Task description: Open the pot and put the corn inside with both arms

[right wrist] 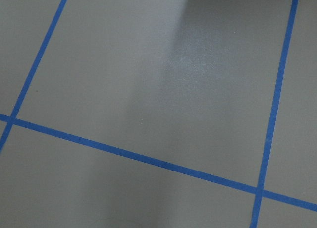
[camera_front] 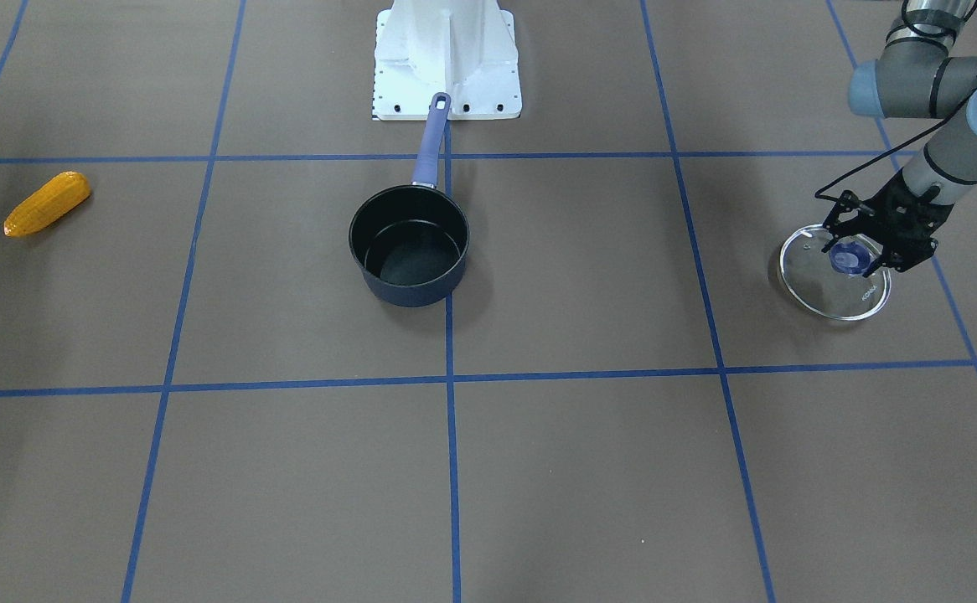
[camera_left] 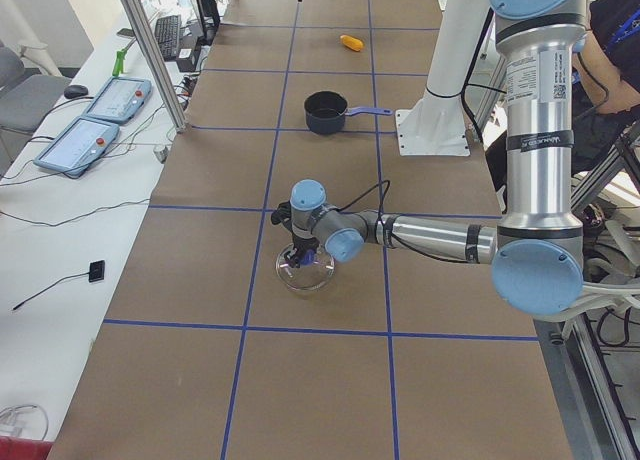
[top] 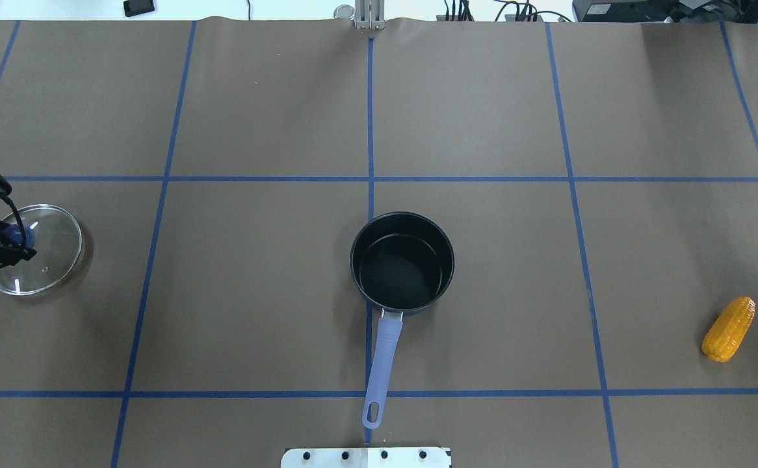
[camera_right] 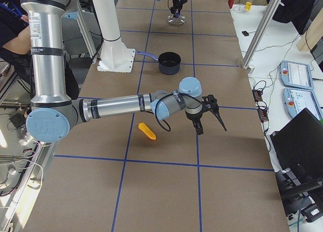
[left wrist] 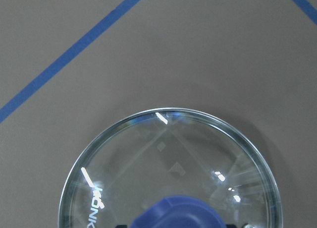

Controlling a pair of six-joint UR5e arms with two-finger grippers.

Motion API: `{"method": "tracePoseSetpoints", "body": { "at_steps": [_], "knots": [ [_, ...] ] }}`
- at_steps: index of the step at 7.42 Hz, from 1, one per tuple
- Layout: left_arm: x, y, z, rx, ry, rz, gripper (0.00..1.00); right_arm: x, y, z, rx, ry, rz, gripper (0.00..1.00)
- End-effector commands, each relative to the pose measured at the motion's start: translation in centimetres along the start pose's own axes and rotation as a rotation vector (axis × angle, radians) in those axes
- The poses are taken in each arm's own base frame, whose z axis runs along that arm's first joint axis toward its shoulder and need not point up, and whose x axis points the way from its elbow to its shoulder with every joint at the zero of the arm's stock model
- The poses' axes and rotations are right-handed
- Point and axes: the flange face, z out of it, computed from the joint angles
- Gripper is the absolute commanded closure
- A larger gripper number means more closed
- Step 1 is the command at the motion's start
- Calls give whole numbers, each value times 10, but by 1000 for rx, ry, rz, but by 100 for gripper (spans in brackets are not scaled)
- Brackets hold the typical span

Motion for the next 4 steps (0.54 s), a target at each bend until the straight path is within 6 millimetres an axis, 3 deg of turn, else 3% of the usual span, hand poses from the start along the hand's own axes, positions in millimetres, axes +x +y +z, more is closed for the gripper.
{"method": "tracePoseSetpoints", "body": {
  "at_steps": [1,3,4],
  "knots": [
    [-13,-1,-10,17,-18,-28,1,-1,-1,0,0,-1,-2,0],
    [-66,11,-65,55,2,-183,1,-2,-2,-1,4,-1,5,0],
    [-105,19,-113,95,21,-297,1,-4,-3,-2,6,-4,21,0]
  ]
}}
